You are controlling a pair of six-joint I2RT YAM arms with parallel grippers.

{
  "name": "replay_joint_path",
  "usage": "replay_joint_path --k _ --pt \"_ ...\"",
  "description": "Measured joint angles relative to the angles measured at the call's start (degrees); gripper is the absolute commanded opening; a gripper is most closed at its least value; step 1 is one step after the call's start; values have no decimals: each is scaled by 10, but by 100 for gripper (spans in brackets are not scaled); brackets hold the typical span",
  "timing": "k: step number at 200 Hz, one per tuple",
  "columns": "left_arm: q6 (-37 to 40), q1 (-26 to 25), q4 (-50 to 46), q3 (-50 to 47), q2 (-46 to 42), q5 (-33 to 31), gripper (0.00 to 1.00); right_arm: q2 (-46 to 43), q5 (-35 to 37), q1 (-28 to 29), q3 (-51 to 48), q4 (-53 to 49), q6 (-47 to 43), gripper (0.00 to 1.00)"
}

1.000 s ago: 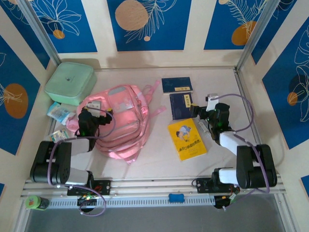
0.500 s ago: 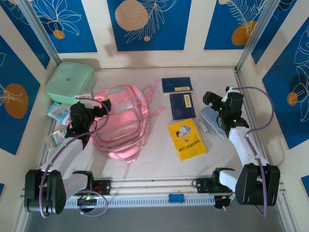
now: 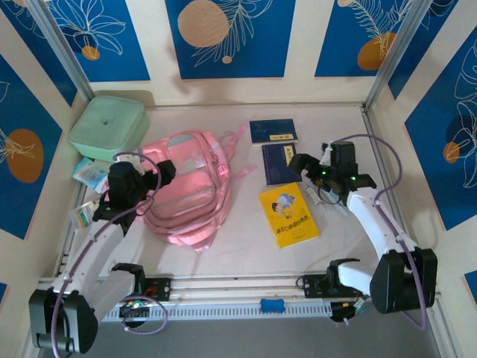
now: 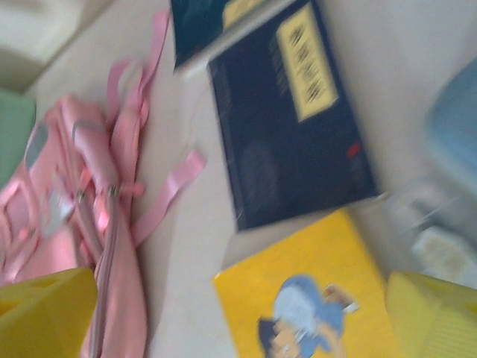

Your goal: Pack books, pencil case, and school supplies into a backpack

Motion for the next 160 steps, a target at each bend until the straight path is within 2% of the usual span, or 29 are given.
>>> replay_joint_path --k 36,62,79,108,135,160 --pt "-46 -65 -94 0 -43 -13 100 85 -37 117 31 -15 35 99" --pt "-75 -125 -152 0 -59 -45 99 156 -50 179 73 -11 56 100" --pt "-94 -158 -183 -1 -62 -61 99 206 -54 211 110 -2 61 95" --pt "-116 -171 -221 -7 -62 -80 99 283 -65 240 164 21 66 87" --pt "-125 -172 -264 -7 -62 -99 99 337 -71 244 194 34 74 81" --pt "-132 -172 -299 -7 -62 -117 99 379 -73 251 228 36 77 71"
